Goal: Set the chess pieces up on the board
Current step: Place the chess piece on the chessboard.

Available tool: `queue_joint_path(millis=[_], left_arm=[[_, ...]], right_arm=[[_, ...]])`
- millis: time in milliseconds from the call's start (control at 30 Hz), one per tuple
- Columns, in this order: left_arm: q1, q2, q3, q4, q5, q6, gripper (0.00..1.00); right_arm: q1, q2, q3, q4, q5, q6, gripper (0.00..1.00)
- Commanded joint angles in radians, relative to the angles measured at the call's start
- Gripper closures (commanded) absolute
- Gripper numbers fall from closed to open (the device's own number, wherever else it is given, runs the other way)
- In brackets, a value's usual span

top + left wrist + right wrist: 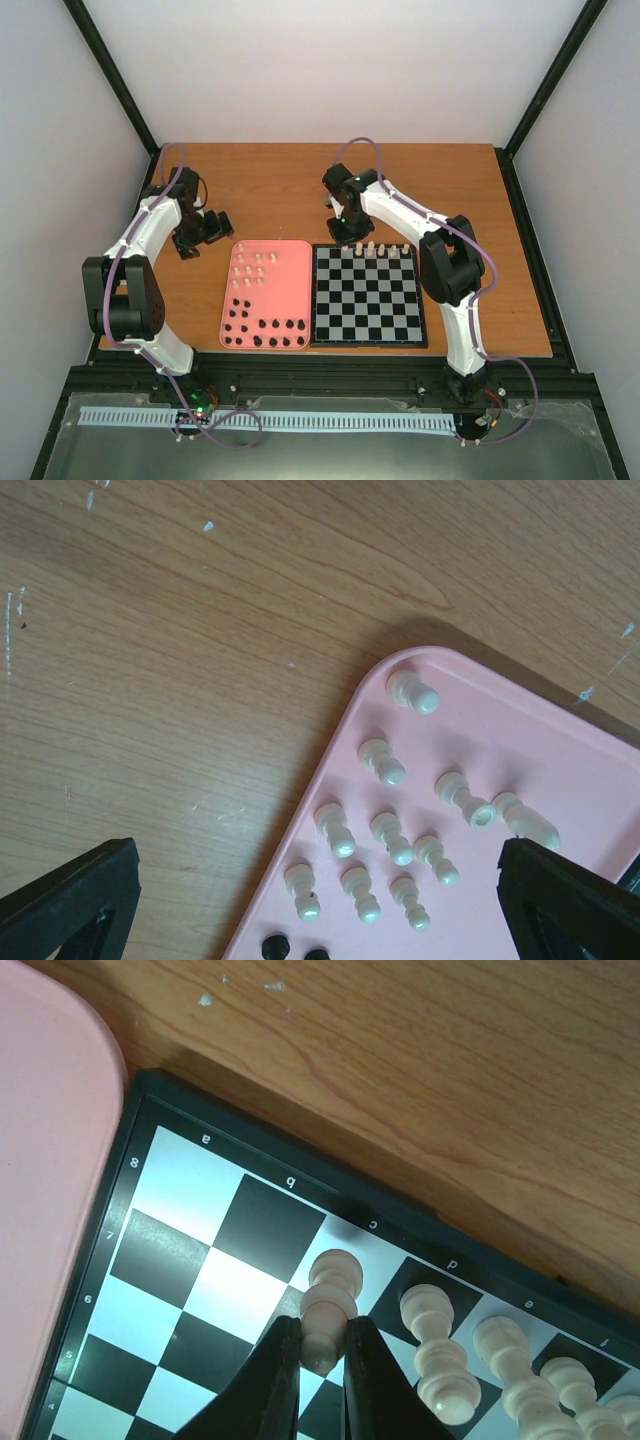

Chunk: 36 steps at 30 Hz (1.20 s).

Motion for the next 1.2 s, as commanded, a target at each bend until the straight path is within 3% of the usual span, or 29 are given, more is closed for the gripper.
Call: queue_joint_path(millis=[0, 800, 1167], left_arm=[[-0.003, 0.016, 0.013, 0.005, 0.004, 0.015, 0.0], [-0.003, 0.027, 0.017, 0.005, 0.003, 0.017, 0.0], [-0.003, 0.025, 0.019, 0.004, 0.003, 0.015, 0.0]], right_arm=[[-0.011, -0.015, -0.031, 0.037, -0.008, -0.012, 0.93], [-0.015, 0.022, -0.057, 0.036, -0.005, -0.018, 0.91], [-0.015, 0.02, -0.073, 0.042, -0.022, -0.021, 0.81]])
